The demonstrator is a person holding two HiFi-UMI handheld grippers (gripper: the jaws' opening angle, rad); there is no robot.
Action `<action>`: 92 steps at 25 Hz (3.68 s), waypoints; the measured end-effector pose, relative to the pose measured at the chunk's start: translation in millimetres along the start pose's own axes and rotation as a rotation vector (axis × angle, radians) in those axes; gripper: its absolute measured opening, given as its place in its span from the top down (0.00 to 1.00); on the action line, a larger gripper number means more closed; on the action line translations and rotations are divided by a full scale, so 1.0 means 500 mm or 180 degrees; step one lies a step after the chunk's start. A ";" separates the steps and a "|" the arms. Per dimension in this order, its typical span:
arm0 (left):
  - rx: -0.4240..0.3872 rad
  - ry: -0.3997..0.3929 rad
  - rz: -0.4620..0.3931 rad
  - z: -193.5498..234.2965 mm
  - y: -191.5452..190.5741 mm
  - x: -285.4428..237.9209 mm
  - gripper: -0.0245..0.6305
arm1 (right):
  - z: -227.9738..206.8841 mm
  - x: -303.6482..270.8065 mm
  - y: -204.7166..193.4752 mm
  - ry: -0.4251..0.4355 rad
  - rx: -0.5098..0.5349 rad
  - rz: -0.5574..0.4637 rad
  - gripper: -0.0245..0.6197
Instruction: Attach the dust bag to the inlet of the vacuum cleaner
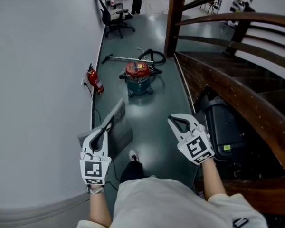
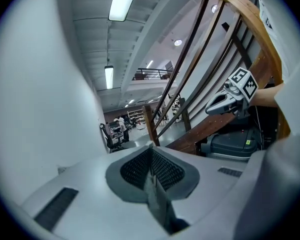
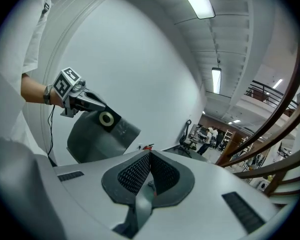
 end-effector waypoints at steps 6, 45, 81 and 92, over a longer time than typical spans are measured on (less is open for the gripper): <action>-0.0229 -0.0043 0.0098 0.044 -0.017 -0.102 0.94 | -0.046 -0.096 0.007 -0.0043 -0.0081 0.0021 0.92; -0.0077 0.0036 0.0026 0.439 0.129 -0.504 0.94 | -0.338 -0.556 0.220 0.0169 0.0058 0.0021 0.92; 0.0242 0.0295 0.0236 0.639 0.130 -0.924 0.94 | -0.636 -0.954 0.170 0.0302 -0.0420 0.0217 0.92; 0.0294 0.0280 0.0480 0.756 0.033 -1.059 0.94 | -0.652 -1.144 0.144 0.0392 -0.0822 0.0297 0.91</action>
Point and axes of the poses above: the fingertips, and each gripper's own axes: x backward along the fingers, z to its left, y out of its top, the point moved 5 cm from there along x, backward along the fingers, and after that the axes turned 11 degrees about z, right-handed, at the moved point
